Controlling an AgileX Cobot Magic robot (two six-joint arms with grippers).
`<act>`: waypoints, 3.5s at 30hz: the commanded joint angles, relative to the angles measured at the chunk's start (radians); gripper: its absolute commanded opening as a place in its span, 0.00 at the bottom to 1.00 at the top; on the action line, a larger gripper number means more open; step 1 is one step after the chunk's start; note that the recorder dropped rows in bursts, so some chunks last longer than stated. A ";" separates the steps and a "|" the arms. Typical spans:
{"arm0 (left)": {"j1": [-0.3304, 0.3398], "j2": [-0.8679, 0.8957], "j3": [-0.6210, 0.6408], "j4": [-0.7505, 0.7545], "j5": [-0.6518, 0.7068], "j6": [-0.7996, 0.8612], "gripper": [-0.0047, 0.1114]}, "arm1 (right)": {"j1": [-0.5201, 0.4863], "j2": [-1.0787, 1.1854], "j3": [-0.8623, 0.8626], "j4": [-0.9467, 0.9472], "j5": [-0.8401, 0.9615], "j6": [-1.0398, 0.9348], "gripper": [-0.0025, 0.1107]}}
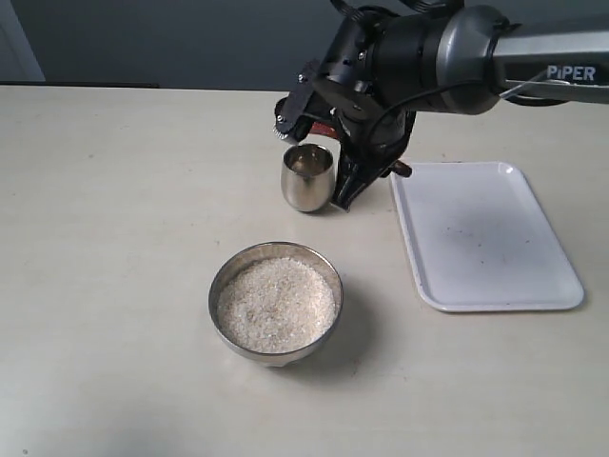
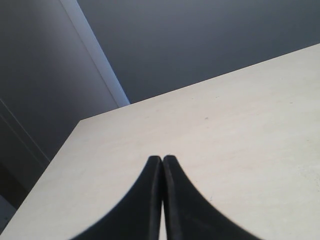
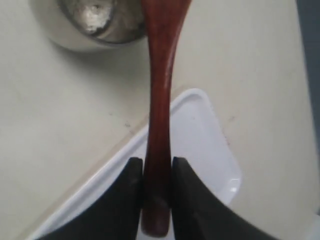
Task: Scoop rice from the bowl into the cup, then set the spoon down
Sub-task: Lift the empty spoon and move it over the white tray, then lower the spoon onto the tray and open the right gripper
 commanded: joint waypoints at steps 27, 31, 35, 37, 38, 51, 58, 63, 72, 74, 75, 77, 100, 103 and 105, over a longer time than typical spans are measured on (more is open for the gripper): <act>-0.006 -0.005 -0.002 -0.004 -0.007 -0.006 0.04 | -0.003 -0.073 0.000 -1.051 0.131 0.617 0.01; -0.006 -0.005 -0.002 -0.004 -0.007 -0.006 0.04 | -0.013 -0.097 0.000 -0.609 0.048 0.487 0.01; -0.006 -0.005 -0.002 -0.004 -0.007 -0.006 0.04 | -0.042 -0.099 0.002 -0.253 0.045 0.362 0.01; -0.006 -0.005 -0.002 -0.004 -0.007 -0.006 0.04 | -0.069 -0.108 0.002 -0.120 0.082 0.360 0.01; -0.006 -0.005 -0.002 -0.004 -0.007 -0.006 0.04 | -0.084 -0.110 0.002 -0.068 0.101 0.356 0.01; -0.006 -0.005 -0.002 -0.004 -0.007 -0.006 0.04 | -0.440 -0.094 0.002 0.625 0.240 0.091 0.01; -0.006 -0.005 -0.002 -0.004 -0.002 -0.006 0.04 | -0.530 -0.052 0.002 0.648 0.294 0.056 0.01; -0.006 -0.005 -0.002 -0.004 -0.002 -0.006 0.04 | -0.544 -0.002 0.002 0.756 0.303 -0.034 0.13; -0.006 -0.005 -0.002 -0.004 -0.002 -0.006 0.04 | -0.544 0.064 0.002 0.722 0.268 -0.034 0.34; -0.006 -0.005 -0.002 -0.004 -0.002 -0.006 0.04 | -0.544 0.071 0.002 0.722 0.263 -0.034 0.34; -0.006 -0.005 -0.002 -0.004 -0.002 -0.006 0.04 | -0.544 0.071 0.002 0.722 0.262 -0.034 0.34; -0.006 -0.005 -0.002 -0.004 -0.002 -0.006 0.04 | -0.544 0.071 0.002 0.719 0.257 -0.034 0.34; -0.006 -0.005 -0.002 -0.004 -0.002 -0.006 0.04 | -0.544 -0.340 0.009 0.791 0.169 -0.082 0.29; -0.006 -0.005 -0.002 -0.004 -0.006 -0.006 0.04 | -0.544 -0.647 0.172 0.768 0.055 -0.067 0.02; -0.006 -0.005 -0.002 -0.004 -0.006 -0.006 0.04 | -0.544 -0.843 0.322 0.769 -0.096 -0.053 0.01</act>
